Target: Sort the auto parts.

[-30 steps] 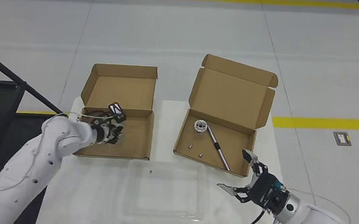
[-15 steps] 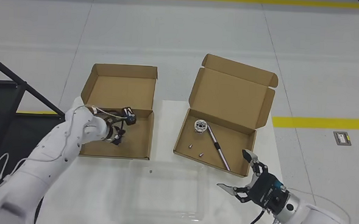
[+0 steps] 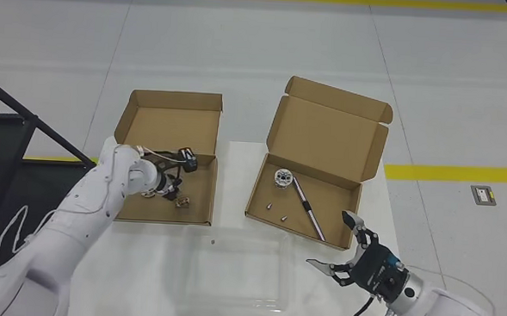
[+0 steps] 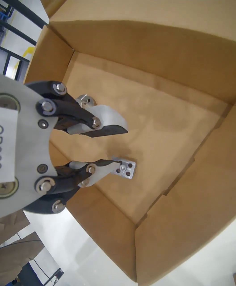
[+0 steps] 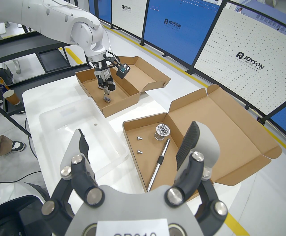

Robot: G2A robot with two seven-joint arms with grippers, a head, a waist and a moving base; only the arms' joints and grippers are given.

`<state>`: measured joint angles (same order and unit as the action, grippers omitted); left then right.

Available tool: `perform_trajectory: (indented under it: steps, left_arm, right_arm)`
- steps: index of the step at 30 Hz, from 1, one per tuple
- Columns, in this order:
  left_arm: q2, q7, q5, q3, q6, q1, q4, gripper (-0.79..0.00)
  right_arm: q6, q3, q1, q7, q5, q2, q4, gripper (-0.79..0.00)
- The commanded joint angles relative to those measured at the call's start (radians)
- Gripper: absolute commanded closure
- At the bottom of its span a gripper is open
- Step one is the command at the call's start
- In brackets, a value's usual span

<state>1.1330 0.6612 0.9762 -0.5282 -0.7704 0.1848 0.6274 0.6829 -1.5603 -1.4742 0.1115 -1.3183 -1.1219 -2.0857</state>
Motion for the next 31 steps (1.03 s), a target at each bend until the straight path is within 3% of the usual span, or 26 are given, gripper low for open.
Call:
perform_trajectory:
  steps: [1, 8, 15, 21, 28, 31]
  left_arm:
    - [-0.001, -0.019, -0.018, -0.017, -0.021, -0.005, -0.006, -0.299]
    - [-0.032, -0.052, -0.025, -0.085, -0.054, 0.008, 0.066, -0.292]
    - [-0.112, -0.054, -0.101, -0.231, -0.099, 0.089, 0.238, -0.28]
    - [-0.198, -0.06, -0.197, -0.409, -0.125, 0.249, 0.472, -0.296]
    - [-0.27, -0.205, -0.268, -0.603, -0.139, 0.526, 0.734, -0.339]
    - [-0.287, -0.294, -0.264, -0.674, -0.131, 0.639, 0.813, -0.434]
  right_arm:
    - [0.0, 0.0, 0.0, 0.0, 0.0, 0.0, 0.0, -0.785]
    - [0.0, 0.0, 0.0, 0.0, 0.0, 0.0, 0.0, -0.785]
    - [0.0, 0.0, 0.0, 0.0, 0.0, 0.0, 0.0, -0.785]
    - [0.0, 0.0, 0.0, 0.0, 0.0, 0.0, 0.0, -0.785]
    - [0.0, 0.0, 0.0, 0.0, 0.0, 0.0, 0.0, -0.785]
    - [0.0, 0.0, 0.0, 0.0, 0.0, 0.0, 0.0, -0.785]
